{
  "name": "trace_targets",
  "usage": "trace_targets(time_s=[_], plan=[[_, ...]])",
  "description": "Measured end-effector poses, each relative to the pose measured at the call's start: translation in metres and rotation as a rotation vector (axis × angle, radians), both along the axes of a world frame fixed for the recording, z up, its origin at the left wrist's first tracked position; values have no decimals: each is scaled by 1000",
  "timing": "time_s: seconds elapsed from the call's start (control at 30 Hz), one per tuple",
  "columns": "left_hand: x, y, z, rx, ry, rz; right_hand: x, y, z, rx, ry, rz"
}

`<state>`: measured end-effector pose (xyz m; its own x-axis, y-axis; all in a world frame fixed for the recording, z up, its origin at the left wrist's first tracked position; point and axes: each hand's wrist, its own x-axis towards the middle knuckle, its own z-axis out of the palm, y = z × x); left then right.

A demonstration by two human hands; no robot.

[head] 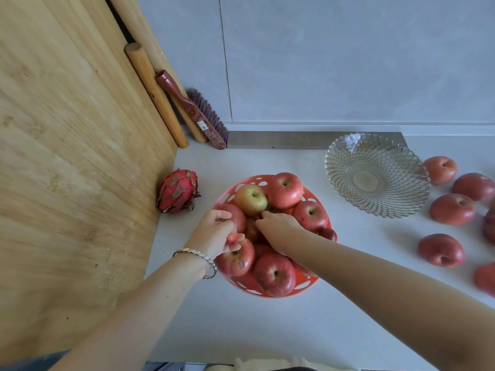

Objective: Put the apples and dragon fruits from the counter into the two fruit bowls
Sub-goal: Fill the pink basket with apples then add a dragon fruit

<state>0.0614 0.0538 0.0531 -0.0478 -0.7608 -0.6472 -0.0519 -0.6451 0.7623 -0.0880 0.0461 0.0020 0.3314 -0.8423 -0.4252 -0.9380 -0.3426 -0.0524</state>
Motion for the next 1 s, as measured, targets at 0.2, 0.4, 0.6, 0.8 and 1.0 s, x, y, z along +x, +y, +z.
trace_targets(time_s=[0.2,0.4,0.6,0.8,1.0], plan=[[2,2,-15,-341,-338,-224,-19,-6,11,103,-265,-203],[-24,-7,-27,-677,-670,-744,-58,0,37,-66,-627,-464],[-53,-22,-34,-587,-1066,-1299,-69,22,43,-15,-656,-455],[-65,-23,-40,-626,-1397,-1466,-69,38,37,38,-651,-458],[-61,-18,-42,-741,-1454,-1403,-66,40,35,51,-635,-460]])
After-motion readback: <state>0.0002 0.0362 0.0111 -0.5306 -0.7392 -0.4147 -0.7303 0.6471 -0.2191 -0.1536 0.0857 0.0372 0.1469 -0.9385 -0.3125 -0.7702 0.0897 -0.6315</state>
